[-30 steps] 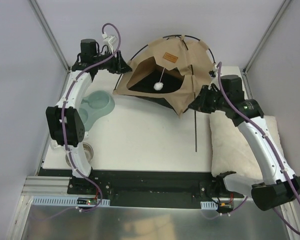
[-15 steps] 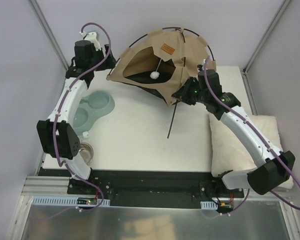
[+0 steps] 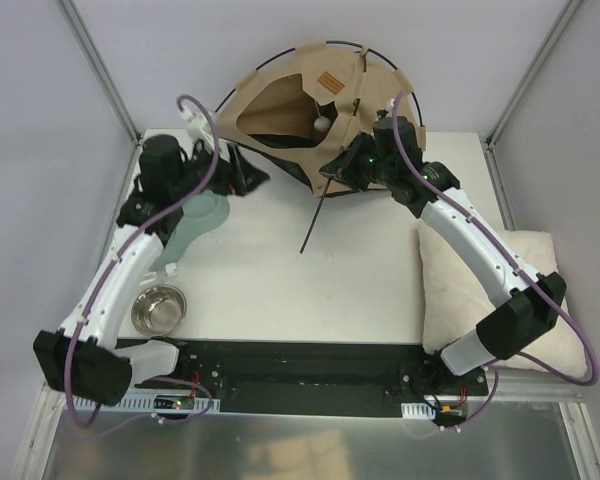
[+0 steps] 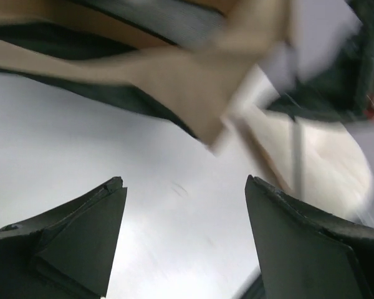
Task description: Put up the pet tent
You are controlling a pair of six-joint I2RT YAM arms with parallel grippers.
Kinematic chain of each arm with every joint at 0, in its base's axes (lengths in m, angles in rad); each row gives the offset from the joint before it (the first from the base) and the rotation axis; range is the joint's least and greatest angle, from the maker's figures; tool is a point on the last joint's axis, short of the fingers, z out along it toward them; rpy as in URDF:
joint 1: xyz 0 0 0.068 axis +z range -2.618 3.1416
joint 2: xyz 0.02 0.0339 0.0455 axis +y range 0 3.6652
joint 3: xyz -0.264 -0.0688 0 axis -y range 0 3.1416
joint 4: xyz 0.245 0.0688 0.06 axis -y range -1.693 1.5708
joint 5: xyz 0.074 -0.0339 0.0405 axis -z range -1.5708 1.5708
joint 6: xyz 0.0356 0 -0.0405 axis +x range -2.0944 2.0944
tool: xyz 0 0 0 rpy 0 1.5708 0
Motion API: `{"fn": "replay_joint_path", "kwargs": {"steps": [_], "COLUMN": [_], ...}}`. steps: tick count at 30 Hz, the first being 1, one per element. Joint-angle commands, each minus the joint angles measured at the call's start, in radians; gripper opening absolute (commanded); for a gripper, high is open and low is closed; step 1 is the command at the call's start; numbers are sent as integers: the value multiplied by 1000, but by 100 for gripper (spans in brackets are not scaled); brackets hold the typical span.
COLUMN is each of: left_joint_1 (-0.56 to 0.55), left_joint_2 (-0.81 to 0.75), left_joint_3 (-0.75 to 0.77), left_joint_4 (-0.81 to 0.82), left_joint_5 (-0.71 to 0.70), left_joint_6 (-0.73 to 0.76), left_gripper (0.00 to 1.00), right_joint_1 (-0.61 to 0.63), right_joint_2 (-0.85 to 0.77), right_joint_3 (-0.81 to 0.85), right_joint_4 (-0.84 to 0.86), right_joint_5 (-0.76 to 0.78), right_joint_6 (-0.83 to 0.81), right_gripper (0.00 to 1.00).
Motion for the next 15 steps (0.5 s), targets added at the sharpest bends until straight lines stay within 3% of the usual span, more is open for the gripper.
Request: {"fn": "replay_joint_path", "kwargs": {"steps": [1,6,15], "left_joint_1": [-188,-245,-256], "left_joint_2": [-177,-278,-284], "left_joint_3": [-184,-347,-432], "left_joint_4": [123,206,245], "left_joint_5": [253,178,178], "left_joint_6": [-75,-147,-231], "left_gripper": [79,80,79], "right_joint_1": [35,97,146], "right_joint_2": [71,164,217], "right_joint_3": [134,257,285], "right_joint_4": [-34,-143,-144], "right_joint_5": [19,68,111], "right_joint_6": [22,-22,-9], "right_gripper": [0,0,0]}}
